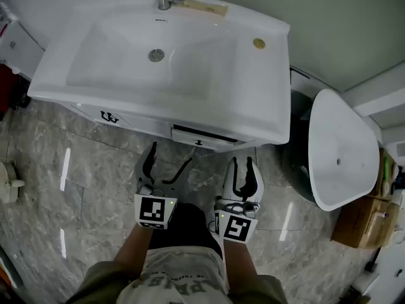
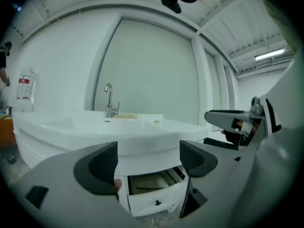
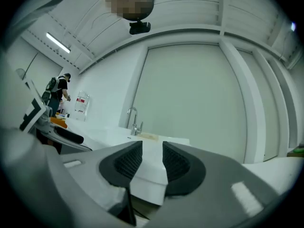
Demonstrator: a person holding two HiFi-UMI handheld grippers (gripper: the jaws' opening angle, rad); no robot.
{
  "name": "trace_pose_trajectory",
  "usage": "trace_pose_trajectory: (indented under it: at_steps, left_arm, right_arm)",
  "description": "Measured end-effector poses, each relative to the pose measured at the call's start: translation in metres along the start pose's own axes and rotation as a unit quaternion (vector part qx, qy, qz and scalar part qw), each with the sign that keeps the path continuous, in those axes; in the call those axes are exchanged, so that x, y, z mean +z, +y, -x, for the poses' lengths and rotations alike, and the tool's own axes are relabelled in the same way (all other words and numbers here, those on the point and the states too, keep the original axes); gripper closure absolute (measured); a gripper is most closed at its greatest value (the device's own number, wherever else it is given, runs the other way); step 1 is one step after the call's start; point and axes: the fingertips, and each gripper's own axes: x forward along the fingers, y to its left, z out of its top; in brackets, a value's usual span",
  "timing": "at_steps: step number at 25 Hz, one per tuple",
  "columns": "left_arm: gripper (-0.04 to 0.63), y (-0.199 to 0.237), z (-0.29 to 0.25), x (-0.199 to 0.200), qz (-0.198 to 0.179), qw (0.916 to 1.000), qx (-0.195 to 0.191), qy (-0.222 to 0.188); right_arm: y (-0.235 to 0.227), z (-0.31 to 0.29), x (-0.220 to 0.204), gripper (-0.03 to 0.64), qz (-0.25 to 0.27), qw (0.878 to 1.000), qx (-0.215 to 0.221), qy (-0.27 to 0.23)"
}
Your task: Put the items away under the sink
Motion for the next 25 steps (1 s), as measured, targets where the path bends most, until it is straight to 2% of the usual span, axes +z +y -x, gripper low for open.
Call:
trace_pose_trajectory:
  at_steps: [4, 5, 7, 8, 9, 13, 14, 25]
  left_arm:
    - [0.194, -0.002, 0.034, 0.077, -0.013, 0.9995, 0.026, -0.01]
    - [0.239, -0.001, 0.044, 0.096, -0.011, 0.9991, 0.037, -0.017]
    - [0.395, -0.002, 0.065, 0.134, 0.002, 0.9981, 0.051, -0.035]
    - [0.422, -0.003, 0.075, 0.148, 0.005, 0.9979, 0.052, -0.039]
    - [0.459, -0.005, 0.085, 0.159, 0.002, 0.998, 0.051, -0.037]
    - [0.563, -0.011, 0.118, 0.195, -0.002, 0.9969, 0.059, -0.051]
    - [0.571, -0.013, 0.124, 0.201, -0.001, 0.9965, 0.061, -0.056]
    - [0.584, -0.029, 0.158, 0.244, -0.026, 0.9906, 0.086, -0.103]
  right_arm:
    - [-0.014, 0.013, 0.082, 0.483, -0.015, 1.0, 0.011, -0.004]
    - [-0.017, 0.017, 0.1, 0.485, -0.017, 1.0, 0.012, -0.003]
    - [-0.026, 0.026, 0.133, 0.485, -0.018, 1.0, 0.009, -0.001]
    - [-0.032, 0.03, 0.148, 0.5, -0.018, 1.0, 0.006, -0.002]
    - [-0.036, 0.034, 0.163, 0.574, -0.018, 1.0, 0.004, -0.003]
    - [-0.047, 0.053, 0.206, 0.578, -0.014, 1.0, 0.008, -0.014]
    - [-0.049, 0.056, 0.213, 0.615, -0.011, 1.0, 0.009, -0.017]
    - [-0.054, 0.086, 0.252, 0.615, 0.007, 0.999, 0.029, -0.036]
